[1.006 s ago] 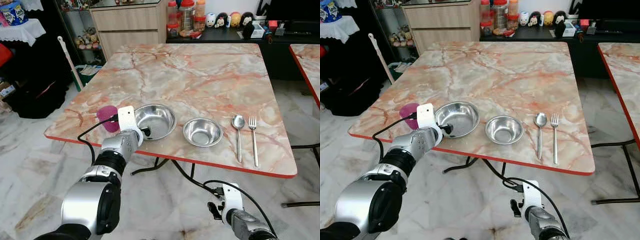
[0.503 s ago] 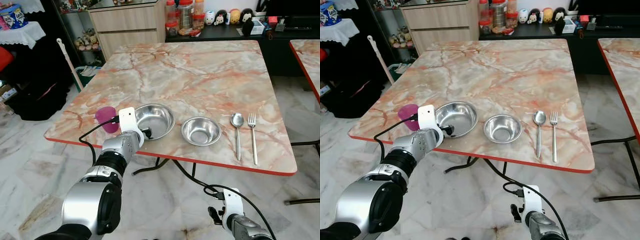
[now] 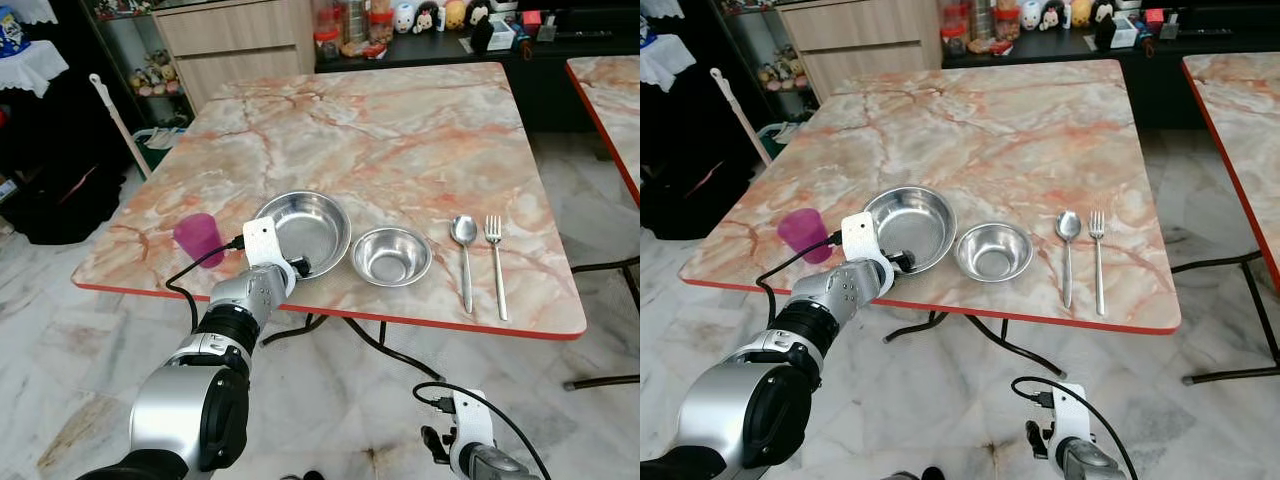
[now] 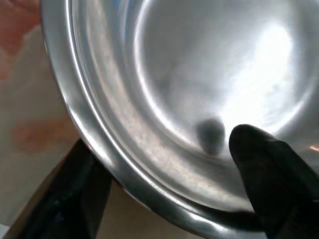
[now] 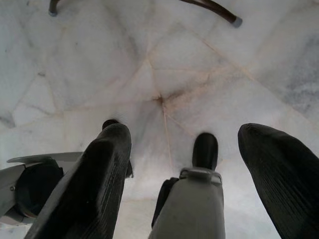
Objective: Setting the table
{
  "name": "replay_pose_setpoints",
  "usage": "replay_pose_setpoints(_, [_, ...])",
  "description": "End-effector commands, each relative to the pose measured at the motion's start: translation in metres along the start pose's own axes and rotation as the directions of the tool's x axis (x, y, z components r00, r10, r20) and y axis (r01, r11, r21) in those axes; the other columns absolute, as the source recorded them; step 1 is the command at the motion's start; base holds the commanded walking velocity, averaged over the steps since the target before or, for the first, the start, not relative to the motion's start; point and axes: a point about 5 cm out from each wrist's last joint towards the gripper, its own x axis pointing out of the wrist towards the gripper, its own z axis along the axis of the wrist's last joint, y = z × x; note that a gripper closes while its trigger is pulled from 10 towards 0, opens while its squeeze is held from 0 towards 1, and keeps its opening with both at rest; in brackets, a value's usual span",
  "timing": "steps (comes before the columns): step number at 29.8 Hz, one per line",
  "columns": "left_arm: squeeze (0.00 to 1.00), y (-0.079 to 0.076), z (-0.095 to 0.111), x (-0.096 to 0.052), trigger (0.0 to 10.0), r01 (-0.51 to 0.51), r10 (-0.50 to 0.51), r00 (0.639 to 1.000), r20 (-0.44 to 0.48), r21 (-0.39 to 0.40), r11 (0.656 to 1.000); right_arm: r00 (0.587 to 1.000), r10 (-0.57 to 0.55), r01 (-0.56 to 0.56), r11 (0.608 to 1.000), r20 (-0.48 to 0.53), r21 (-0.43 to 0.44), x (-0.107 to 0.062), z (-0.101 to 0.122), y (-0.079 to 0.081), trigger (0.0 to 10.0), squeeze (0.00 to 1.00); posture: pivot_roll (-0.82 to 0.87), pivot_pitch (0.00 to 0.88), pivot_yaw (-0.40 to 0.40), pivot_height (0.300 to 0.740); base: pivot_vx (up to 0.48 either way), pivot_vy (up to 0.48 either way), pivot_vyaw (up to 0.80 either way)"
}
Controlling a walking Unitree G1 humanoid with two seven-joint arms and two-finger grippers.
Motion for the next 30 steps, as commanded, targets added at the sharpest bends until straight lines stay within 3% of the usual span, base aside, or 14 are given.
replay_pose_setpoints(1, [0.0, 0.007, 0.001, 0.0, 0.0, -0.031, 0.031, 1.0, 0.003, -0.013, 0.999, 1.0, 0.009, -0.009, 1.0, 0.002, 0.01, 0.0, -0.002, 0.003, 10.0, 0.0, -0.07, 0.1, 0.161, 0.74, 0.0, 0.0, 0.0])
replay_pose_setpoints(11, [0.0, 0.025, 0.011, -0.001, 0.0, -0.118, 0.125, 0.99, 0.062, -0.099, 0.988, 1.0, 0.01, -0.01, 1.0, 0.008, 0.0, 0.001, 0.001, 0.003, 10.0, 0.0, -0.06, 0.095, 0.155, 0.74, 0.0, 0.0, 0.0])
replay_pose_setpoints(20, [0.0, 0.03, 0.015, -0.002, 0.0, -0.138, 0.149, 0.986, 0.079, -0.127, 0.982, 1.0, 0.01, -0.01, 1.0, 0.01, 0.0, 0.001, 0.003, 0.004, 10.0, 0.0, -0.06, 0.091, 0.154, 0.74, 0.0, 0.0, 0.0])
replay_pose_setpoints(30, [0.0, 0.041, 0.026, -0.007, 0.0, -0.167, 0.209, 0.967, 0.149, -0.25, 0.954, 1.0, 0.011, -0.011, 1.0, 0.011, -0.003, 0.001, 0.005, 0.005, 10.0, 0.0, -0.05, 0.08, 0.148, 0.74, 0.0, 0.0, 0.0])
